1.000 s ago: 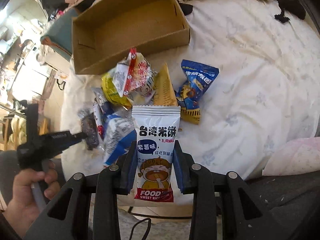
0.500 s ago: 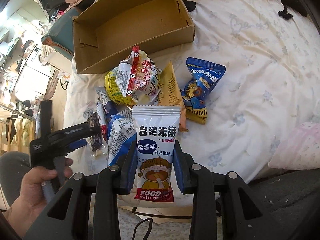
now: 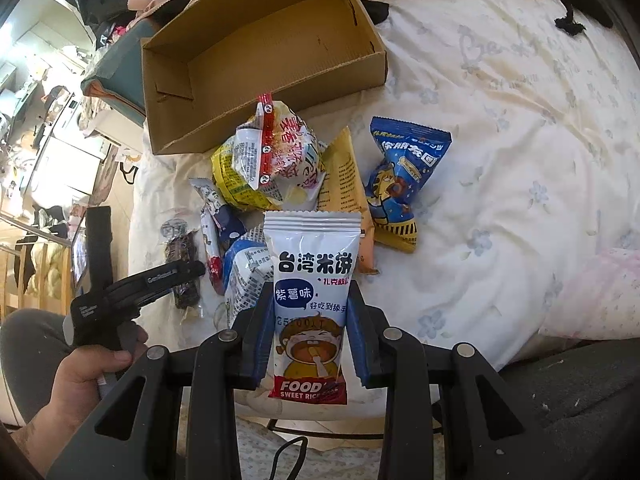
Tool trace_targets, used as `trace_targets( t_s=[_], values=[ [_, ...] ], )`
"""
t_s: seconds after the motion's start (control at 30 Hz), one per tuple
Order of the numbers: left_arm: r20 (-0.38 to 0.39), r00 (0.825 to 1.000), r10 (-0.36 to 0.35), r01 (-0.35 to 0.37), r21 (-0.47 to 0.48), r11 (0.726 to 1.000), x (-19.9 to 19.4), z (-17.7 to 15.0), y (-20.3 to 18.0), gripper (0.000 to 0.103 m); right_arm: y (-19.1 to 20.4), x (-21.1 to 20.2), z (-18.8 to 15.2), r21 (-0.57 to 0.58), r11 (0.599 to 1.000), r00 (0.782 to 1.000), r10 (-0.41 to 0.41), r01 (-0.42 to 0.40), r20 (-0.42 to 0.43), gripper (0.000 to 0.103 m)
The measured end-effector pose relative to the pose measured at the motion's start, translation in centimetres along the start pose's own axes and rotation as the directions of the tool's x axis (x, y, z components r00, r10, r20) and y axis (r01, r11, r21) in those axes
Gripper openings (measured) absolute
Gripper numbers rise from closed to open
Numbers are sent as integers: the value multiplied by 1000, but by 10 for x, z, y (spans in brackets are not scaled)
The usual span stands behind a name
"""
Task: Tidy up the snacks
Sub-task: 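Carry the jerky bag into the box and open the left tool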
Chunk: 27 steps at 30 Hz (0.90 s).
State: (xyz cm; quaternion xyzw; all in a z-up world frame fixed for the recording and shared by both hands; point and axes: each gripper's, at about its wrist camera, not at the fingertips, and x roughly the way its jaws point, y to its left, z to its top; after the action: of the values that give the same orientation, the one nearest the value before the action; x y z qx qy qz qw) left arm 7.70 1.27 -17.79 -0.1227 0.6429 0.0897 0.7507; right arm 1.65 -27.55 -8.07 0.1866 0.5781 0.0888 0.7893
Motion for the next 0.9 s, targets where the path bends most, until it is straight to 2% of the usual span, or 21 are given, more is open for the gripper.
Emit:
trace_targets(
  t_s=[0.13, 0.3, 0.57, 0.9],
  values=[
    [34, 999, -41, 41, 1, 999, -23, -6, 7, 42, 2, -6, 0, -1, 1000, 1000, 24, -24, 18, 34],
    [118, 990, -77, 74, 26, 997, -71, -12, 13, 42, 9, -22, 5, -22, 998, 996, 59, -58, 61, 34],
    [223, 962, -155, 130, 123, 984, -129, 16, -7, 42, 20, -39, 43, -54, 996, 987, 79, -72, 141, 34],
    [241, 950, -196, 143, 221, 965, -136, 82, -59, 42, 43, -34, 124, -120, 992, 973, 71, -45, 218, 34]
  ],
)
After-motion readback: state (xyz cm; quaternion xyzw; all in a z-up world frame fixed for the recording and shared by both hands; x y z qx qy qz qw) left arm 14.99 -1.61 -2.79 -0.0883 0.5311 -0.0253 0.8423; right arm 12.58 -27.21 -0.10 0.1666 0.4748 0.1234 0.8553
